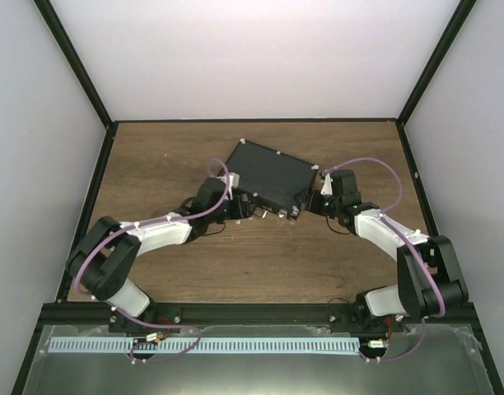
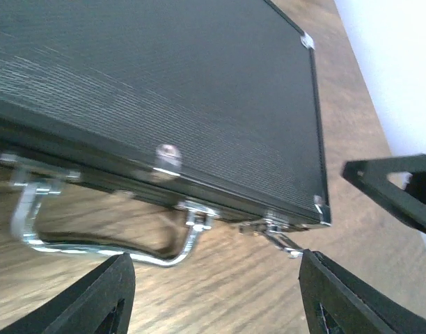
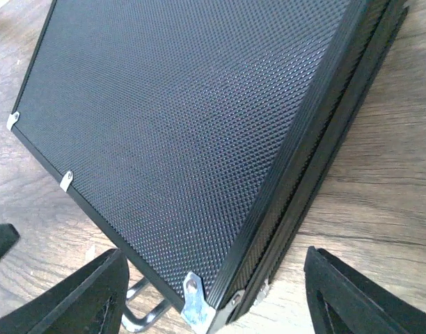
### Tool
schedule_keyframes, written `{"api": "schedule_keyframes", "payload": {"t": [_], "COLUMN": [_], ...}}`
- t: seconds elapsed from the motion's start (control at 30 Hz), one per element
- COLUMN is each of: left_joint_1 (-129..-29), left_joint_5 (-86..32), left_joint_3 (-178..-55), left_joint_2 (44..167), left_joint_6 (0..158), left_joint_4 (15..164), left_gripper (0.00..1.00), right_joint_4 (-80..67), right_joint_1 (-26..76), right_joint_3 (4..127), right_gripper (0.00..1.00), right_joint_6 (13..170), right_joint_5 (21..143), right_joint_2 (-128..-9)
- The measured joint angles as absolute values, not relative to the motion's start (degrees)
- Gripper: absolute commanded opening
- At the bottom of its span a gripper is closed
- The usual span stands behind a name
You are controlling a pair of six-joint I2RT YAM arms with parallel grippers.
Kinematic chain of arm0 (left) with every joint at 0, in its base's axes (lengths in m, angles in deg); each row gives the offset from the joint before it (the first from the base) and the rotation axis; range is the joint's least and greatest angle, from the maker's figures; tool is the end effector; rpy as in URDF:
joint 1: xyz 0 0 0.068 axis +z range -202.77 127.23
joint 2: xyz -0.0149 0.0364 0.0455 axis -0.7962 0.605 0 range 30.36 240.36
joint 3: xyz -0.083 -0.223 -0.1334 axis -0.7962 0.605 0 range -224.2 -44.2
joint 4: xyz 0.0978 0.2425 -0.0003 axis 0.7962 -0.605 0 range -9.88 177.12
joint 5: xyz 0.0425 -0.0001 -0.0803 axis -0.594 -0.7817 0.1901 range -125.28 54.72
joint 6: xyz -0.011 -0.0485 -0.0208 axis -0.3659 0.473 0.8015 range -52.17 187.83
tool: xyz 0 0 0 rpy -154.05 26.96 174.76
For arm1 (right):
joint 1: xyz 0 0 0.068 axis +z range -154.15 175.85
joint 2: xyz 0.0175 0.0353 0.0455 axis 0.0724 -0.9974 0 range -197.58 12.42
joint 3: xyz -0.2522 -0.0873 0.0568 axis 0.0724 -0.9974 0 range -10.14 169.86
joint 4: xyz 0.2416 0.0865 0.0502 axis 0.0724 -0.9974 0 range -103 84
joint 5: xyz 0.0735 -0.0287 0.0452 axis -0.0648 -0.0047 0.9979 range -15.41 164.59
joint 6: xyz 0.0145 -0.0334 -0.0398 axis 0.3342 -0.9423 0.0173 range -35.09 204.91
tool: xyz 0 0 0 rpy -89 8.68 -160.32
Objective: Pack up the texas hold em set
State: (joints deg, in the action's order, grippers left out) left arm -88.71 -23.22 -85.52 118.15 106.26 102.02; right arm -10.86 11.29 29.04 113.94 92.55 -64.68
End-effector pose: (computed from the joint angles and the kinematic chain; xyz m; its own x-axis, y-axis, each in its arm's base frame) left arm 0.2504 -0.1908 0.1840 -0.7783 -0.1866 -0.5995 0.2990 0.7294 -0.6152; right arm 0.2578 0.0825 0.1943 -0.8011 0.2576 -0.5402 -0.0946 0.8368 0.5393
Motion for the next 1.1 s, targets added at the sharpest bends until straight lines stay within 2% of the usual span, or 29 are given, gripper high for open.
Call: {"api": "schedule_keyframes", "payload": {"t": [0.27, 0.47, 0.6, 0.83, 1.1], "left_joint_1": [-94.33, -96.50, -97.35, -97.41, -97.41], "left_joint_5": [-20.97, -20.60, -20.60, -21.06, -23.77], "left_joint_3": [-94.00, -97.85, -98.15, -96.78, -91.90], "left_joint_2": [127.77, 133.67, 135.79, 136.07, 136.07], "left_joint_6": [109.52, 110.53, 111.07, 111.12, 111.05], "left_joint_4": [103.55, 104.03, 103.20, 103.50, 104.09], "left_gripper": [0.65, 0.51, 0.49, 0.40, 0.38], "right_joint_4": [-4.96, -2.34, -1.79, 2.23, 3.98], "right_joint_1": [10.85, 10.37, 9.87, 10.18, 13.61], "right_joint_3": [29.04, 28.36, 28.16, 26.17, 25.69], "right_gripper": [0.59, 0.51, 0.44, 0.43, 0.43], "right_joint_6": [115.89, 117.18, 117.33, 118.86, 120.76], "right_joint_5": [97.97, 101.60, 102.62, 103.54, 102.91], "right_joint_2": [-73.05, -75.24, -75.79, -75.81, -76.03]}}
